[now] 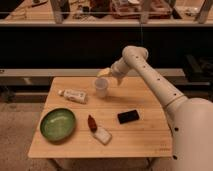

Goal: Place the ceramic cup in the ceramic bowl

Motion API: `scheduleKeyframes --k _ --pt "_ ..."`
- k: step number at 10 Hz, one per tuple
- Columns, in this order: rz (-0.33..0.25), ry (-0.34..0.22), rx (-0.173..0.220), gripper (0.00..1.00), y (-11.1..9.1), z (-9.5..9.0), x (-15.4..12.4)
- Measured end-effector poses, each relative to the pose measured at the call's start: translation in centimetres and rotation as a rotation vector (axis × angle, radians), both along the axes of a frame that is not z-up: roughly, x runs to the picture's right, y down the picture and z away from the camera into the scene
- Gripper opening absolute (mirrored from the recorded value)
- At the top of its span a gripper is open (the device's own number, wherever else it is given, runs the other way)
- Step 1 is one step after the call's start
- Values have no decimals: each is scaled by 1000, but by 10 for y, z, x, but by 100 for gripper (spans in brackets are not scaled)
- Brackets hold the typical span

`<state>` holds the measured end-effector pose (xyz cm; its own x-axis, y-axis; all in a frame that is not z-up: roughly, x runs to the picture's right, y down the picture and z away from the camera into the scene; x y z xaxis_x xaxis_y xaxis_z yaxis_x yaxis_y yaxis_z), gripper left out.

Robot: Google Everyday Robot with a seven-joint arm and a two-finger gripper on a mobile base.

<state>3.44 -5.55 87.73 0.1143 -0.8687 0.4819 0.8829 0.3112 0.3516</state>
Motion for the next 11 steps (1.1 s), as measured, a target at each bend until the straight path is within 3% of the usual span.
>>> scheduleKeyframes --k 4,8,11 --pt "-29 46 27 80 24 34 -3" --pt "-12 86 67 80 29 51 -8" --pt "3 114 65 80 29 60 -6"
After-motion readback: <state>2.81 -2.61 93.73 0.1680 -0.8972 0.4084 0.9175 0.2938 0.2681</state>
